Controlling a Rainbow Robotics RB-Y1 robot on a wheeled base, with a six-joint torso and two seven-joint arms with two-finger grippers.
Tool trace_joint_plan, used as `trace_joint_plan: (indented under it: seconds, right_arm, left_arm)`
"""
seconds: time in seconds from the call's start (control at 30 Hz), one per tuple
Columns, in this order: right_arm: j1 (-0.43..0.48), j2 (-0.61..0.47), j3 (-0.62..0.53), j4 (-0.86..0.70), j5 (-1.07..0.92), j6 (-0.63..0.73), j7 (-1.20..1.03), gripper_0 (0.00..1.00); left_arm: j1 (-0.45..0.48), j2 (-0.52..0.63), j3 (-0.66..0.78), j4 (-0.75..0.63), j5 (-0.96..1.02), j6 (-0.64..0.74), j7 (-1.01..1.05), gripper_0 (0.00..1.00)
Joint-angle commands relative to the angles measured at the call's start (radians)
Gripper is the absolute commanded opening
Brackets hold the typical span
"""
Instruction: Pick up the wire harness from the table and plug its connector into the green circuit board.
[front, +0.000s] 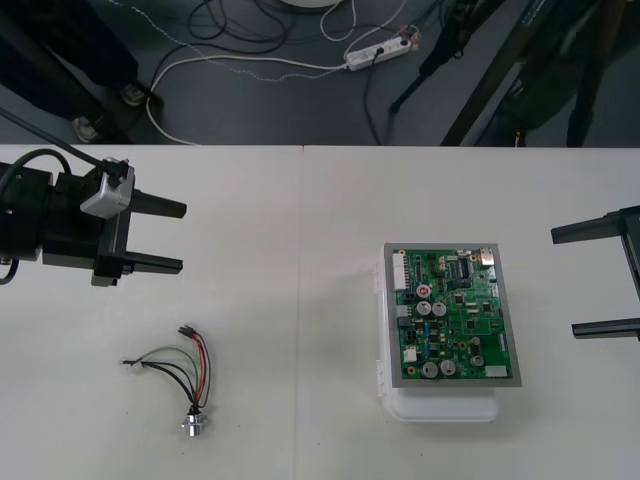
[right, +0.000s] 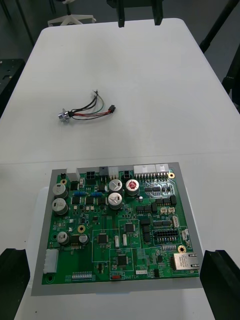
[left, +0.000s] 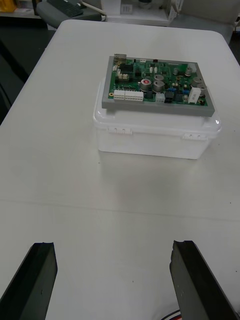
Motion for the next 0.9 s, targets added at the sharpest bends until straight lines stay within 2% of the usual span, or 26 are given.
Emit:
trace_joint_plan:
  seconds: [0.03, 0.9]
  right_arm:
    - [0.009, -0.028, -0.029, -0.026, -0.009, -0.004, 0.03, 1.0]
    - [0.009, -0.028, -0.029, -0.026, -0.009, -0.004, 0.03, 1.0]
  left_arm:
    - [-0.036, -0.012, -0.013, -0.029, 0.015, -0.027, -0.078, 0.67]
    - [-0.036, -0.012, -0.013, -0.029, 0.015, -0.027, -0.078, 0.67]
